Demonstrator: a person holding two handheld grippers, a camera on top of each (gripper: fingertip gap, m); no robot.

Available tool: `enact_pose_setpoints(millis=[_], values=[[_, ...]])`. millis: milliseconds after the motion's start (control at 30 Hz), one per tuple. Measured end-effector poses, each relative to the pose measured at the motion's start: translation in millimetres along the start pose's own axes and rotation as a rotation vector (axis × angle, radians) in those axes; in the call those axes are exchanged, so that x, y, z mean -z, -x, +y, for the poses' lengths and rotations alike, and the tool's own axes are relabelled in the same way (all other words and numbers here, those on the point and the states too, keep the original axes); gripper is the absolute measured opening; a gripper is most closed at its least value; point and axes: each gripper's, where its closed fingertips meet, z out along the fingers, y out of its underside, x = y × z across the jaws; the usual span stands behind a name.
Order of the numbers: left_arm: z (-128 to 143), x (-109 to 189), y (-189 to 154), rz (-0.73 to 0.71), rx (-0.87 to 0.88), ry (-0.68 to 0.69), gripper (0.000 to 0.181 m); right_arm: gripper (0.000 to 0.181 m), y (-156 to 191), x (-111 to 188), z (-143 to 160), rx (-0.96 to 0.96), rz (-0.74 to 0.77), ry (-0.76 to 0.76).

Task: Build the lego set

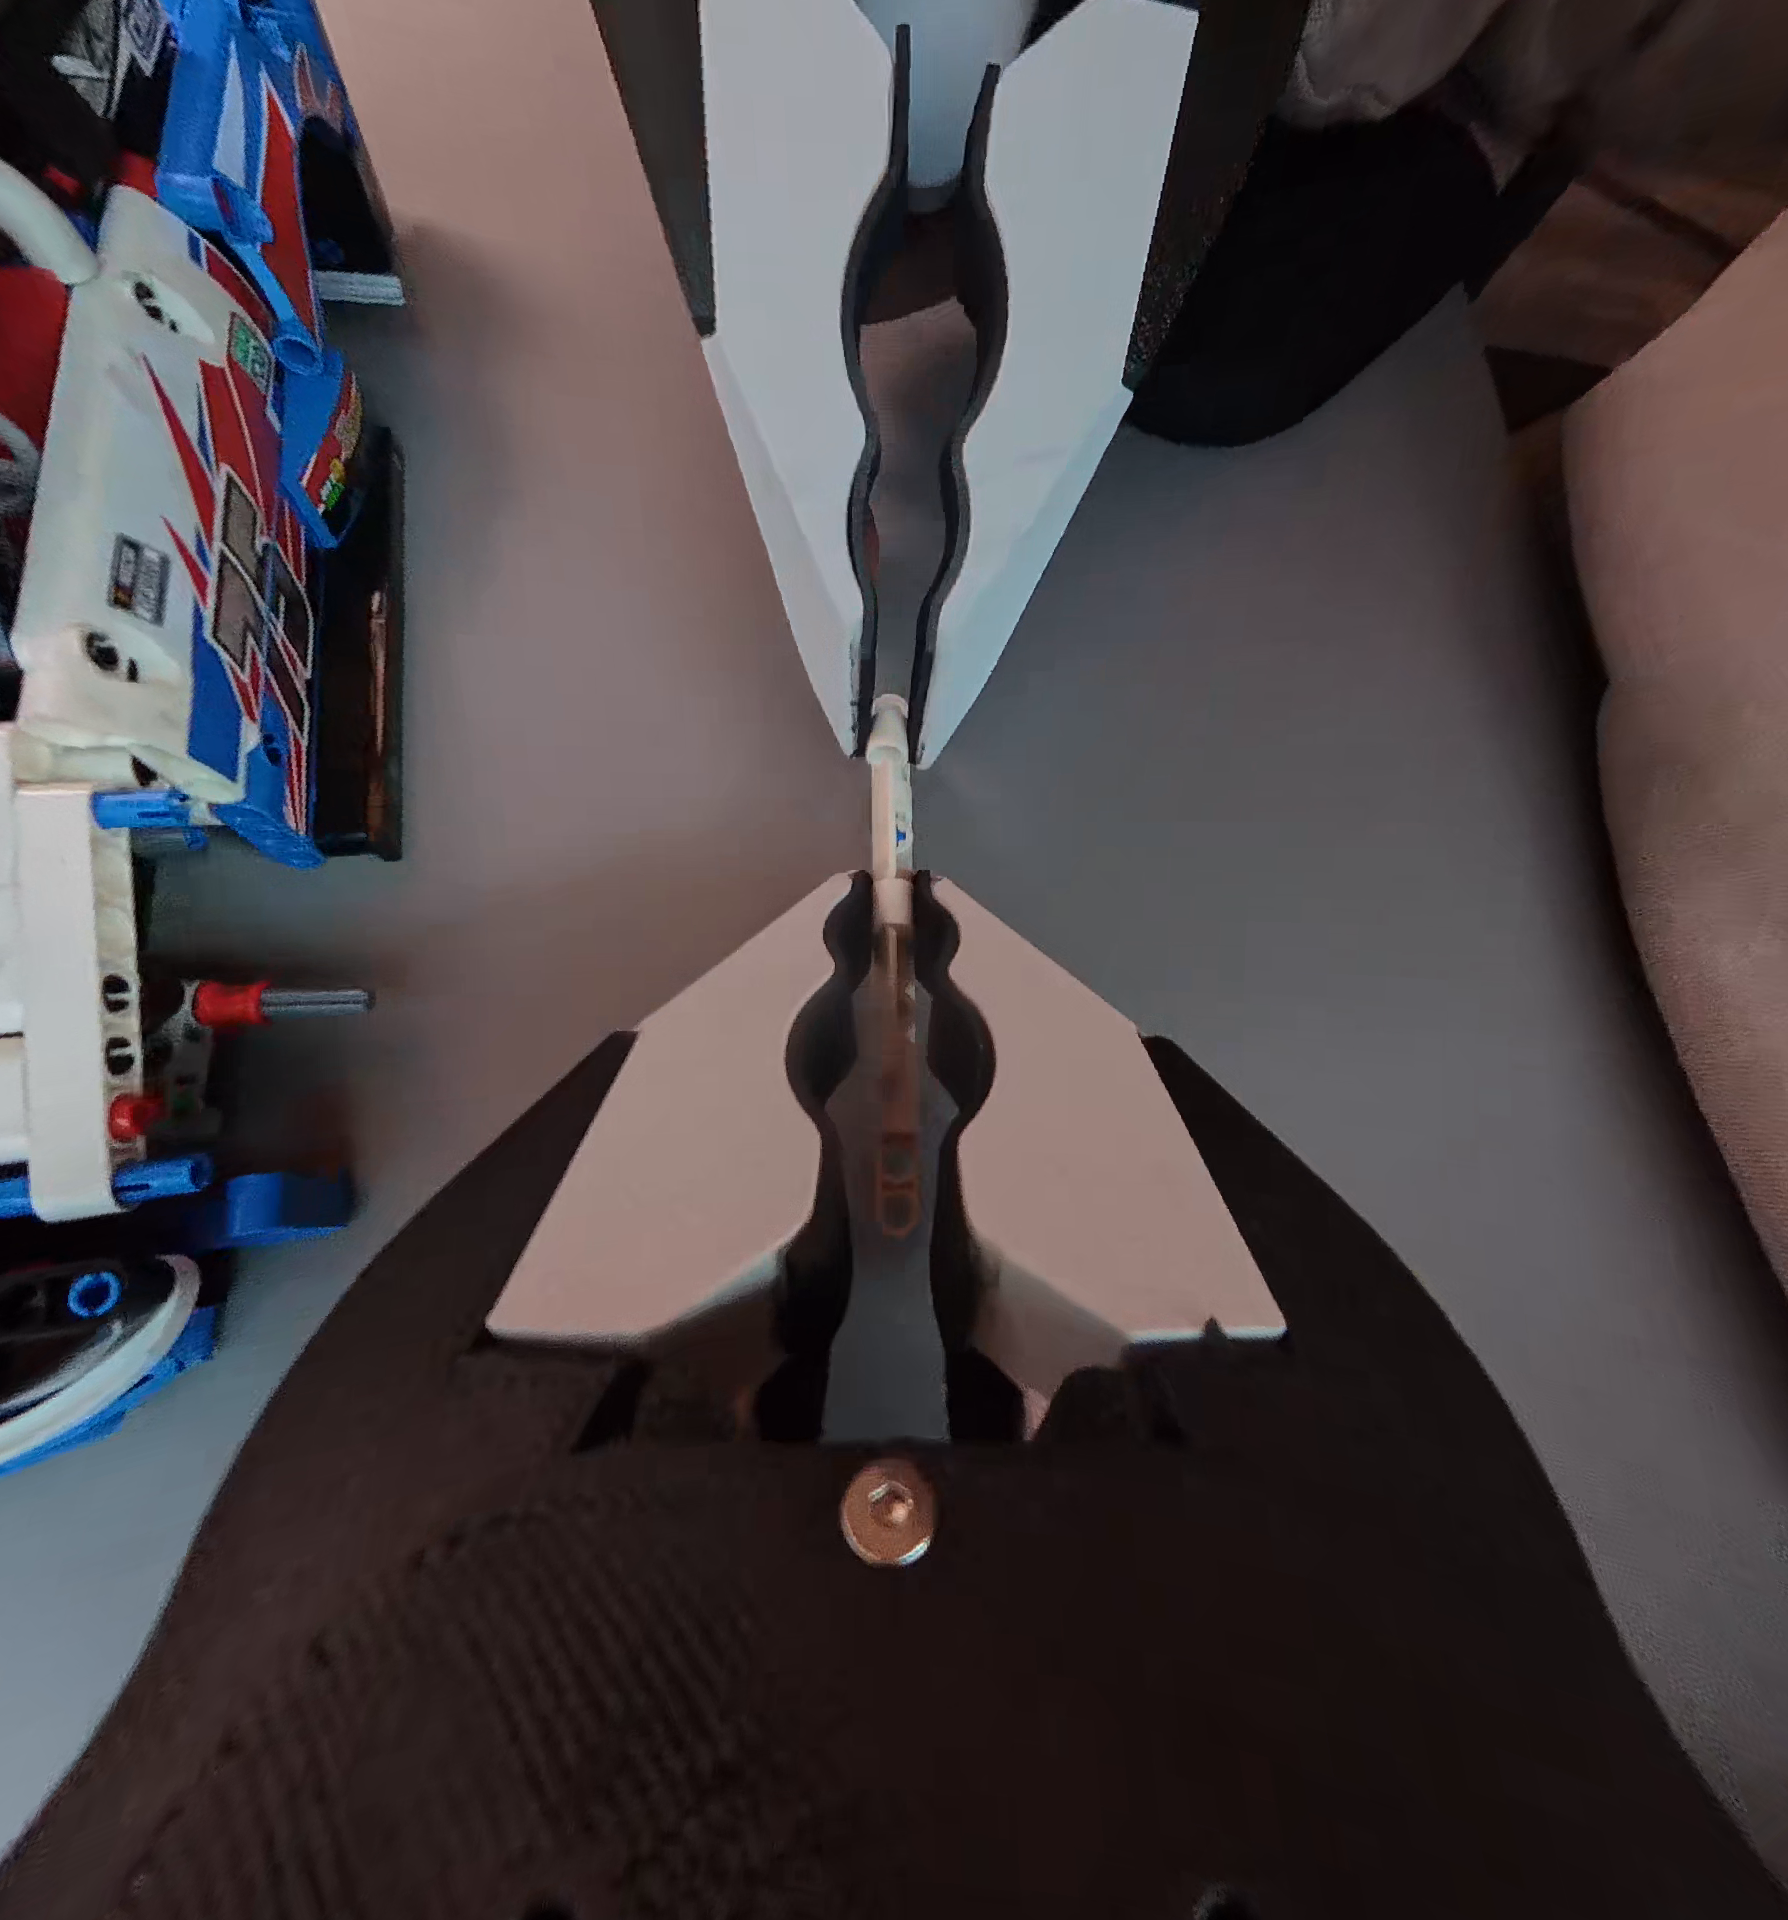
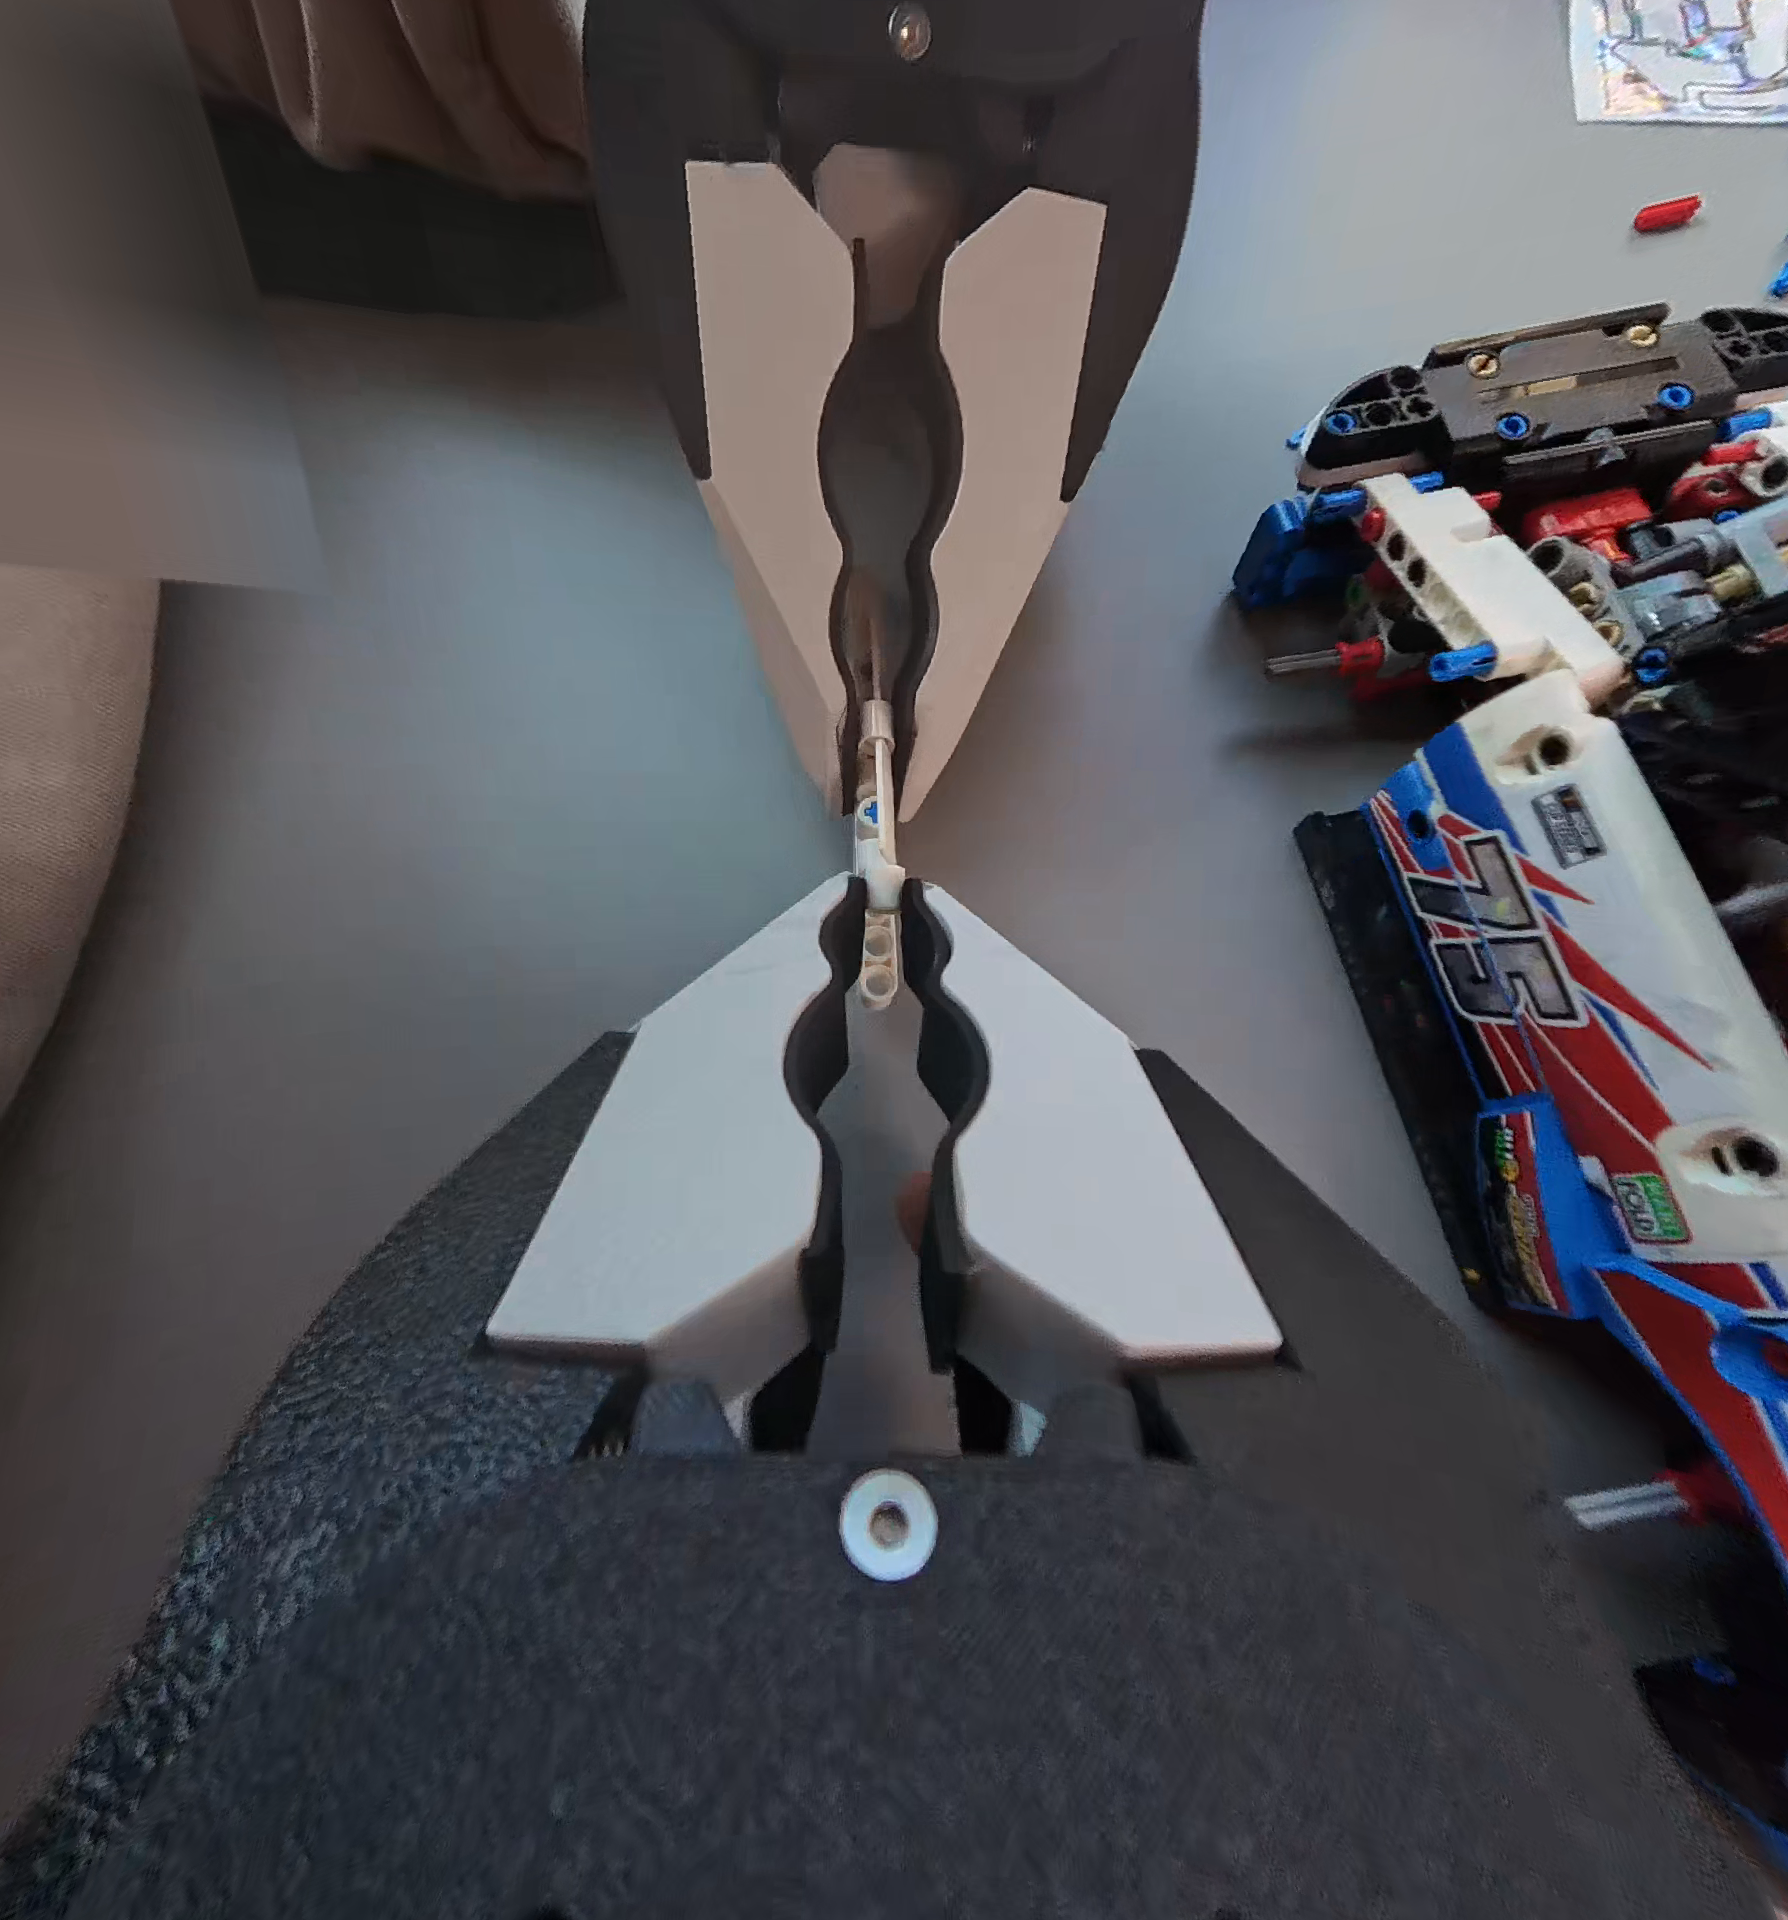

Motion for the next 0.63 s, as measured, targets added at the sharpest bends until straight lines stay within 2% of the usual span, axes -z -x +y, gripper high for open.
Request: enact_pose_setpoints(millis=[133, 433, 633], values=[[4.6, -2.6, 2.1, -0.056, -0.12, 0.03, 0.006, 0.005, 0.5, -5.0, 3.6, 0.108, 0.038, 0.078], [5.3, -3.3, 2.0, -0.048, -0.116, 0.026, 0.006, 0.005, 1.6, -5.2, 4.9, 0.269, 0.095, 0.202], [5.6, -2.6, 2.9, -0.067, -0.118, 0.026, 0.006, 0.006, 2.3, -6.5, 5.8, 0.421, 0.25, 0.24]])
